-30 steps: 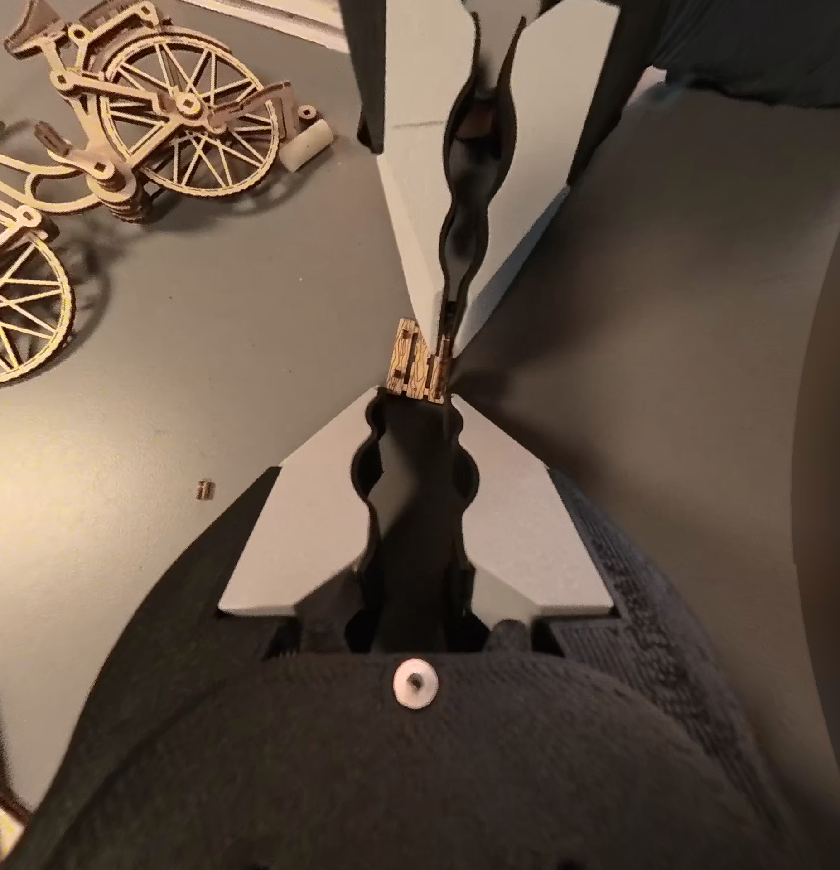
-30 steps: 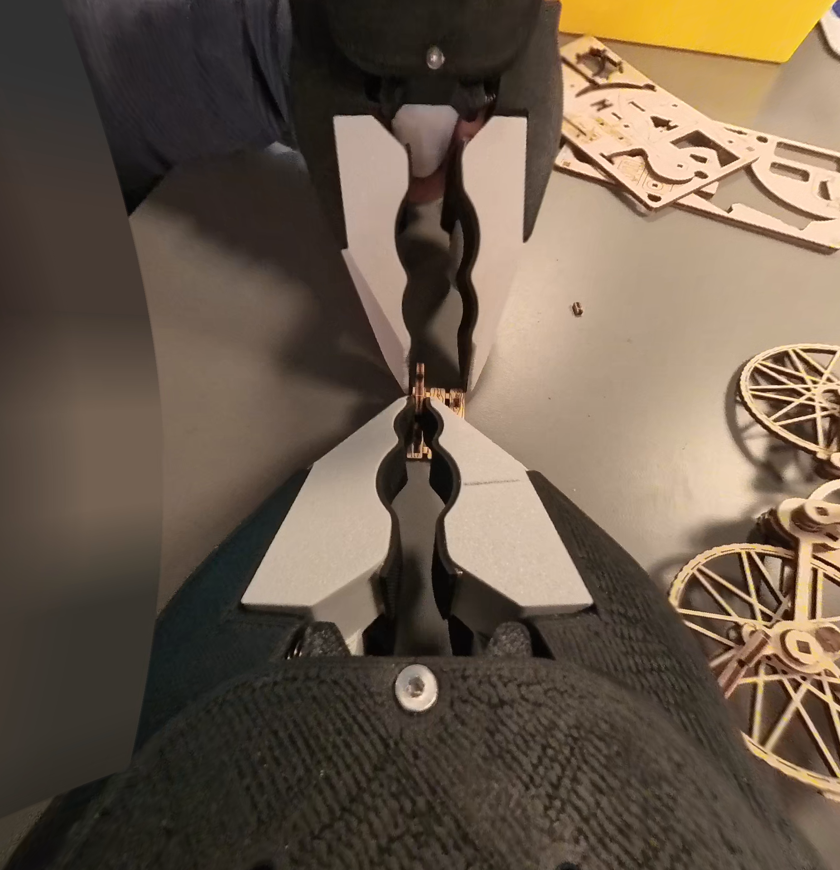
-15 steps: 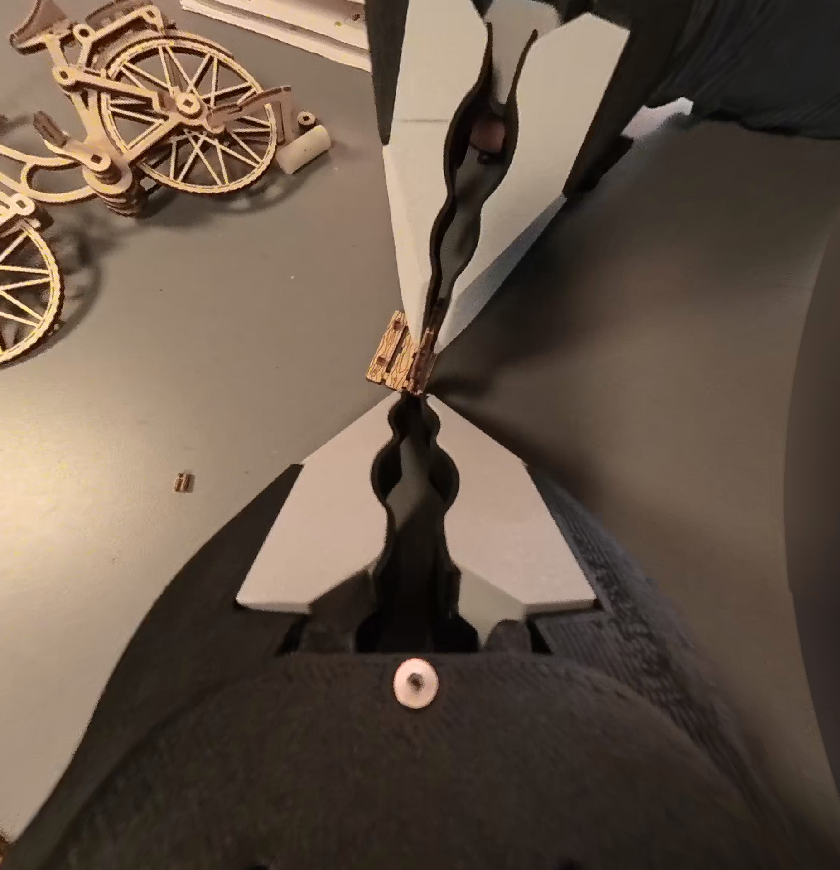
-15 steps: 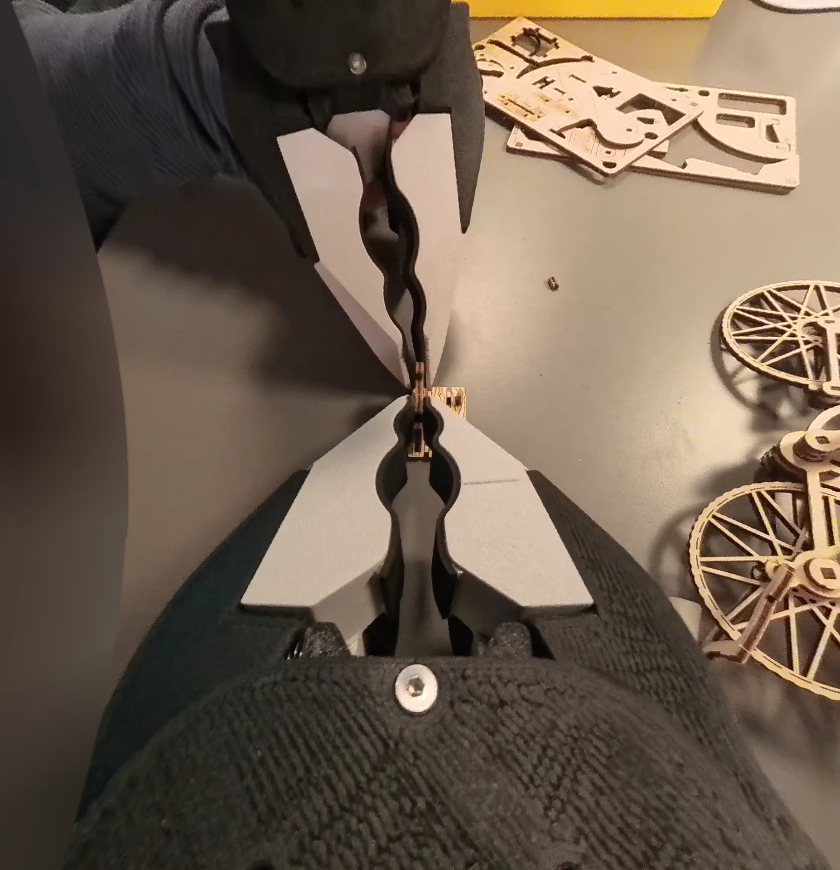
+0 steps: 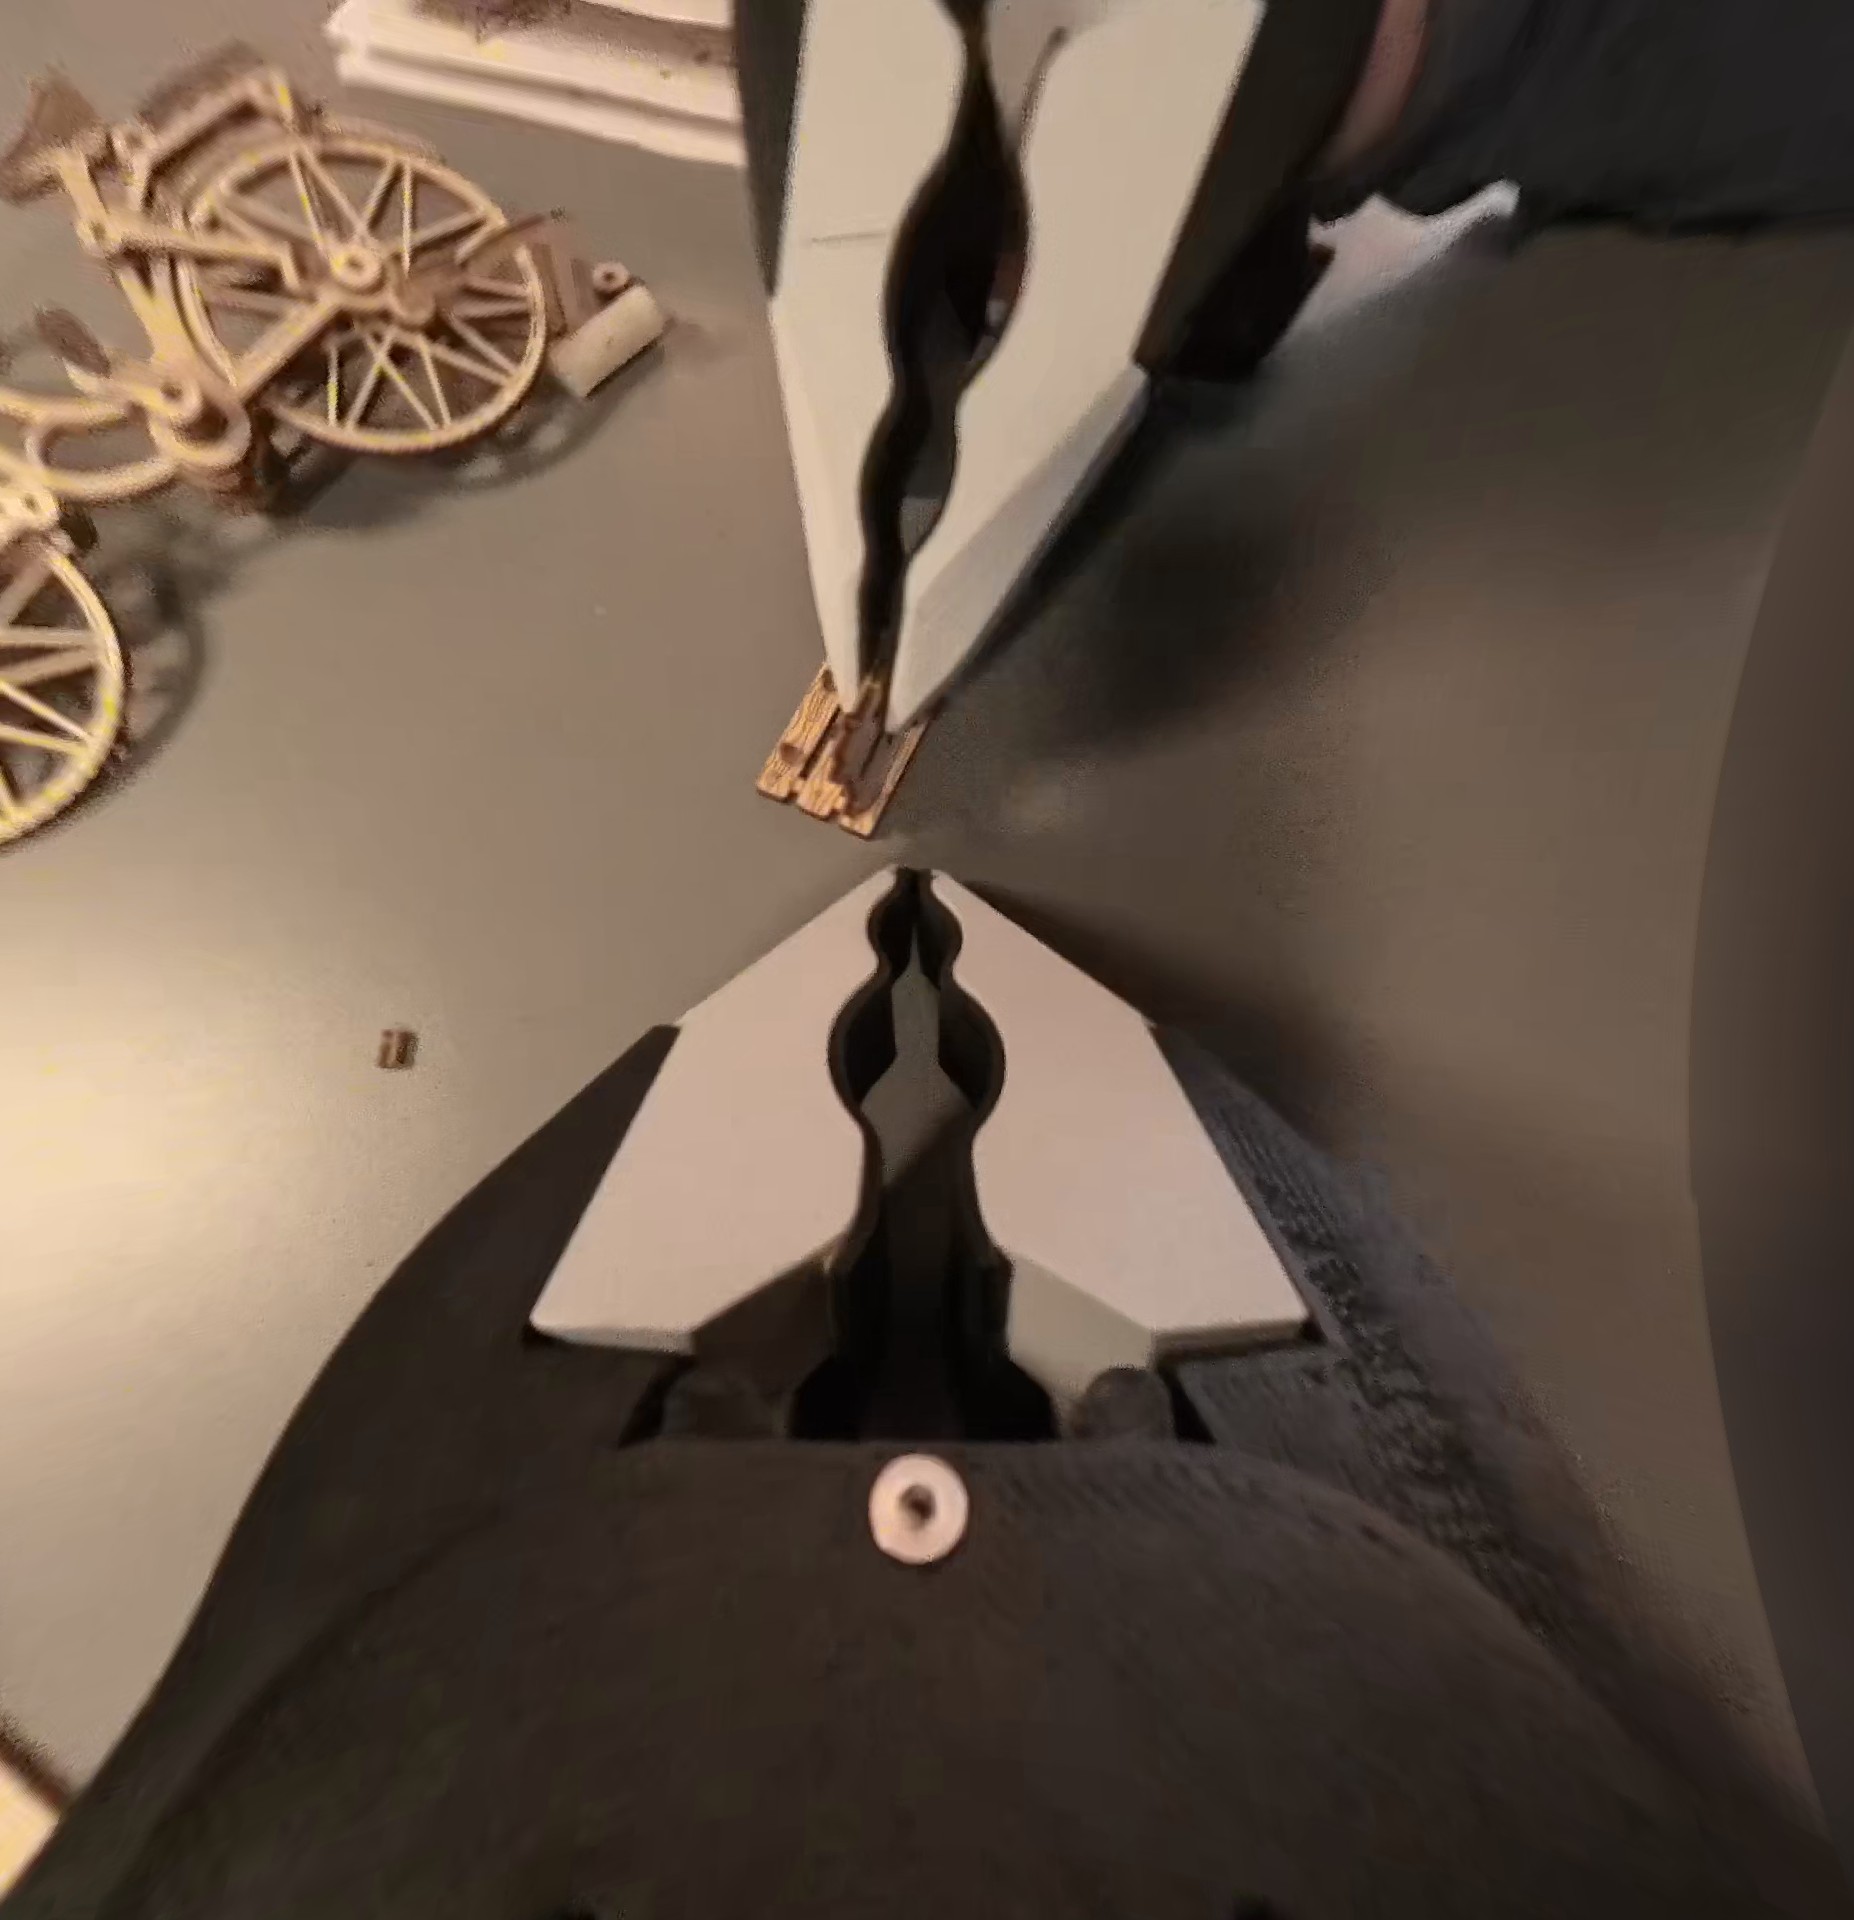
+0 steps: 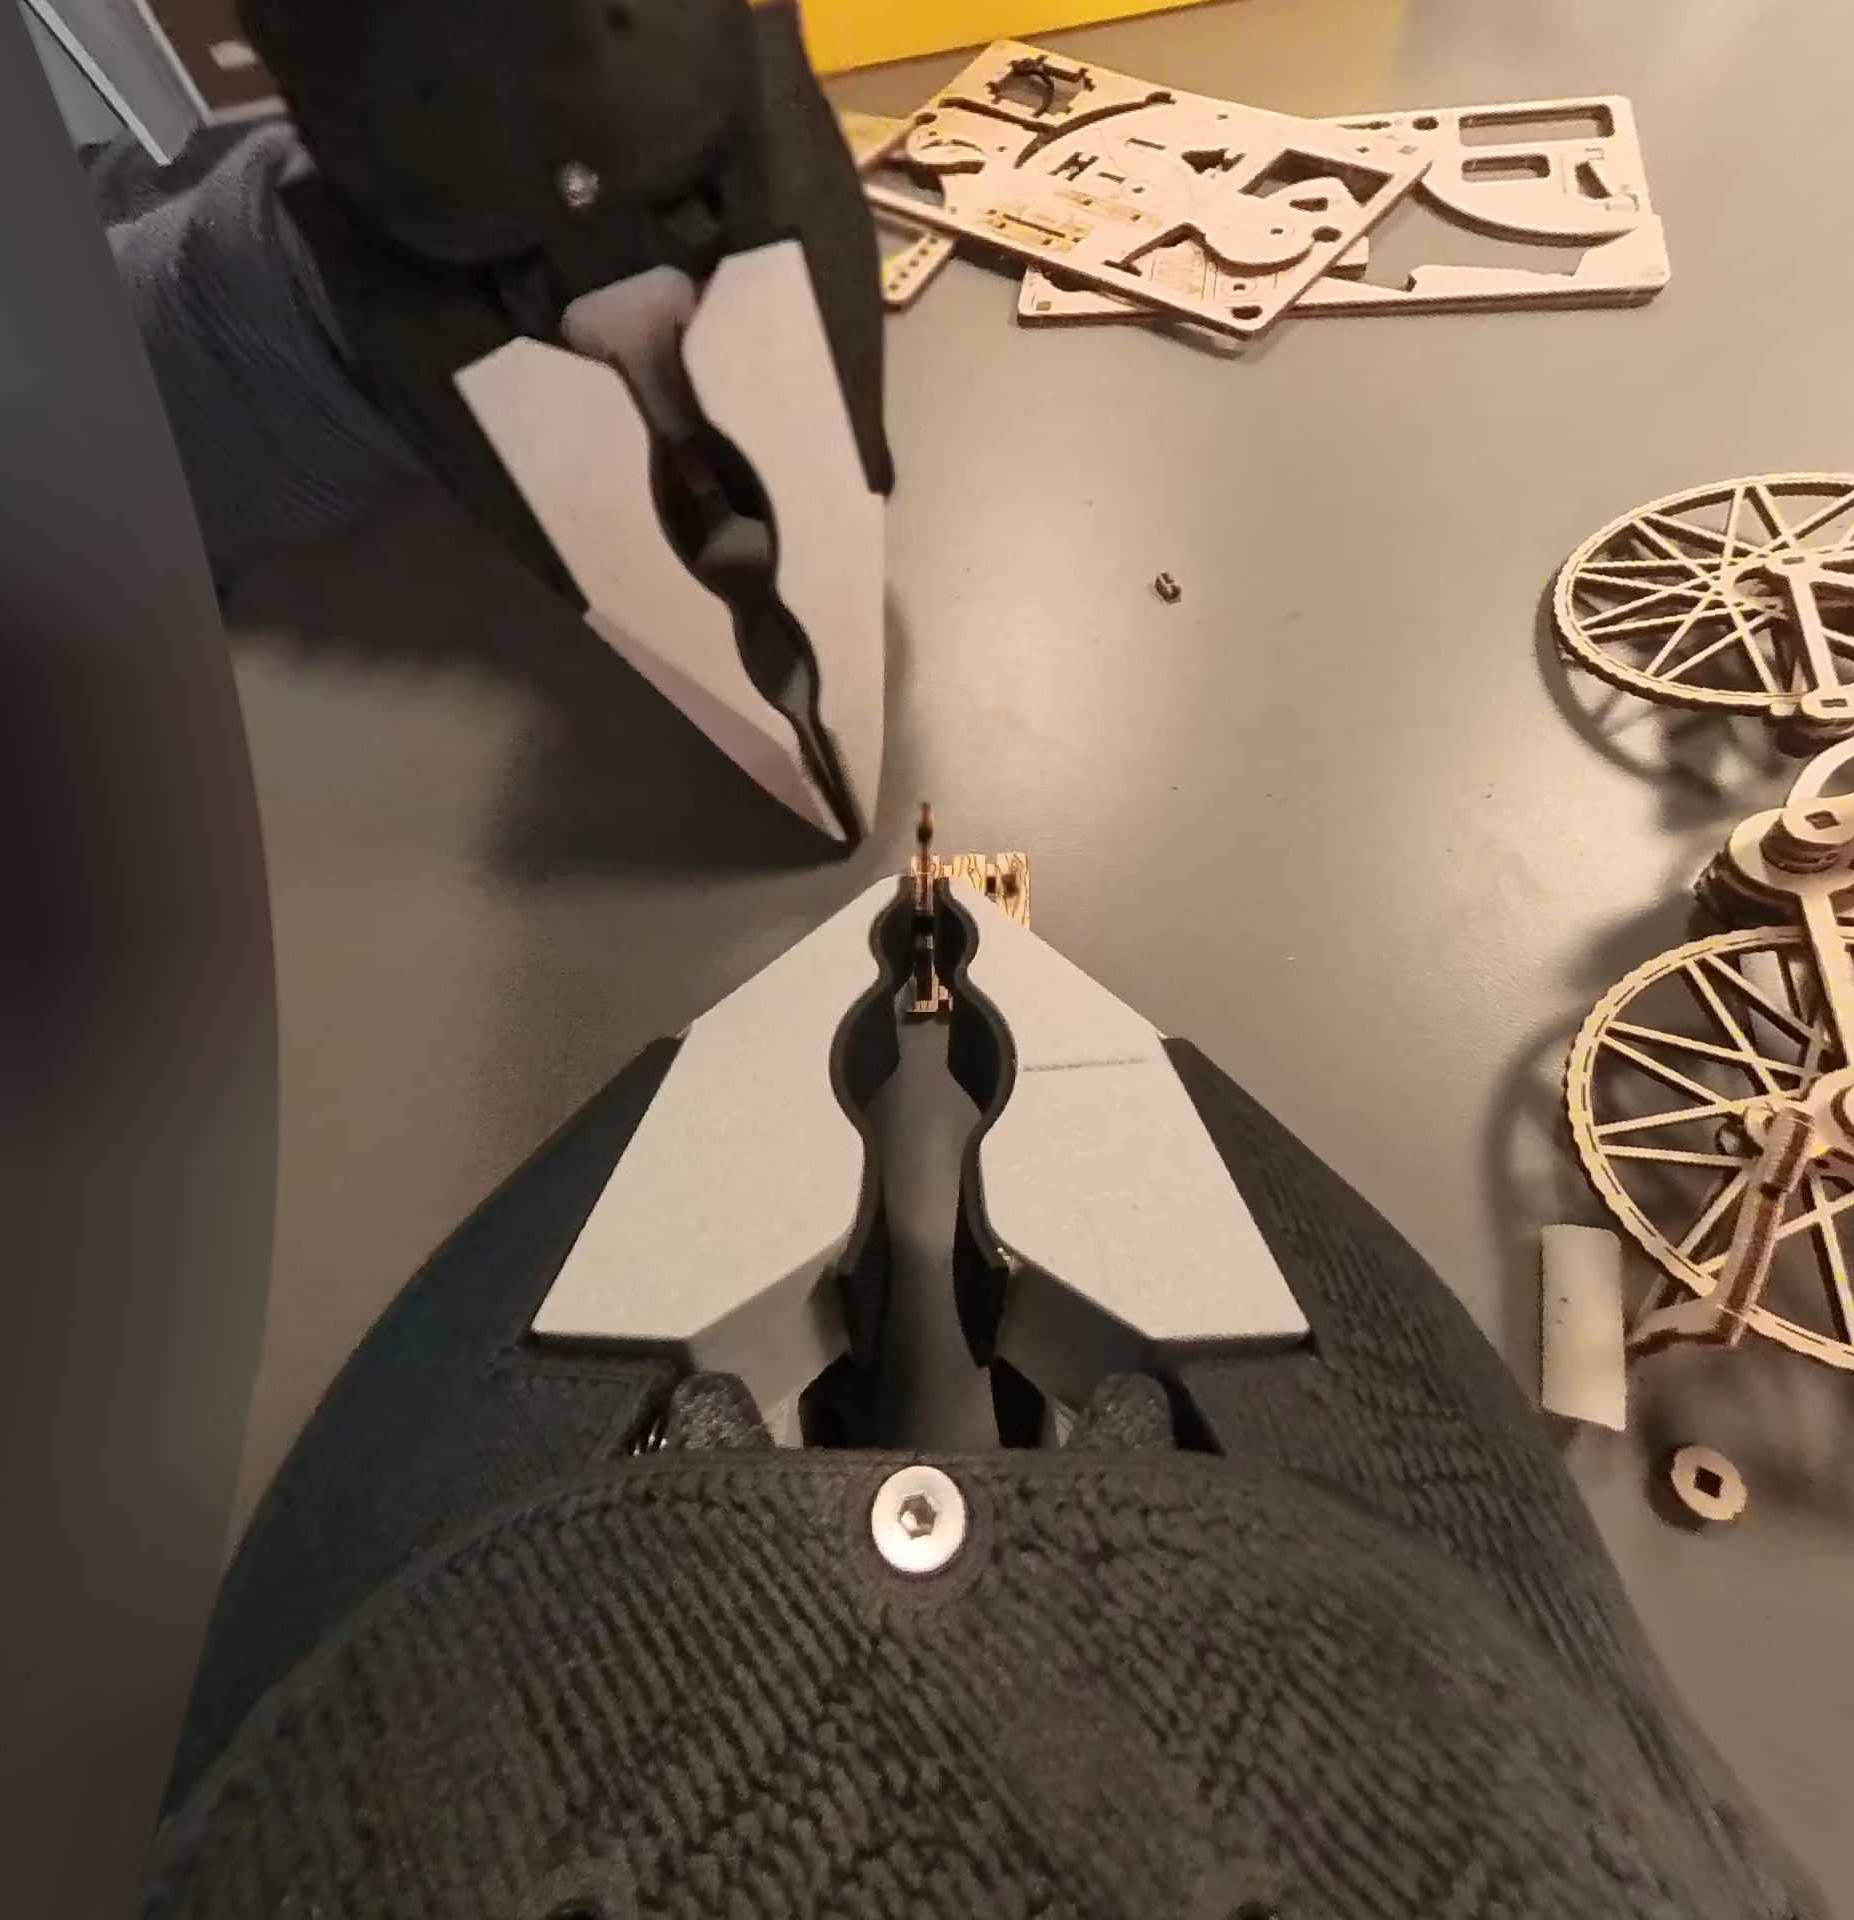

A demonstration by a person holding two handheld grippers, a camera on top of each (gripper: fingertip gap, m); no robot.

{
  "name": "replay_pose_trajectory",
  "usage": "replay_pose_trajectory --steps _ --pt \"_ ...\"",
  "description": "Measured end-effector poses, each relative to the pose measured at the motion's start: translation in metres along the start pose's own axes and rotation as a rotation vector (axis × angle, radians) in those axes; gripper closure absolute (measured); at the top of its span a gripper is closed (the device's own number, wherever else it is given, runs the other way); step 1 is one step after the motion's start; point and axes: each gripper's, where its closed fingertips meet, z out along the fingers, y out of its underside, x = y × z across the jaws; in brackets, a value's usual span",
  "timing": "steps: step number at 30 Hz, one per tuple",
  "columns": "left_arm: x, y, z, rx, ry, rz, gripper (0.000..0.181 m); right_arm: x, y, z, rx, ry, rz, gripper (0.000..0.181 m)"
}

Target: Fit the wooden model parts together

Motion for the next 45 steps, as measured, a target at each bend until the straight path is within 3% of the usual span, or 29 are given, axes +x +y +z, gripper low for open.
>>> replay_pose_trajectory --steps 5,15,45 --pt "0.005 -0.0016 -0.0011 0.013 -0.103 0.215 0.181 -0.0035 -0.0066 -0.0026 0.051 -0.009 0.033 0.181" --pt "-0.0038 0.0002 -0.0018 0.001 -0.178 0.249 0.181 -0.0023 -0.0033 -0.0005 0.025 0.051 0.0 0.181" --pt "-0.0047 0.0004 -0.0013 0.004 -0.163 0.219 0.181 -0.0049 -0.0021 0.002 0.007 0.115 -0.059 0.181"
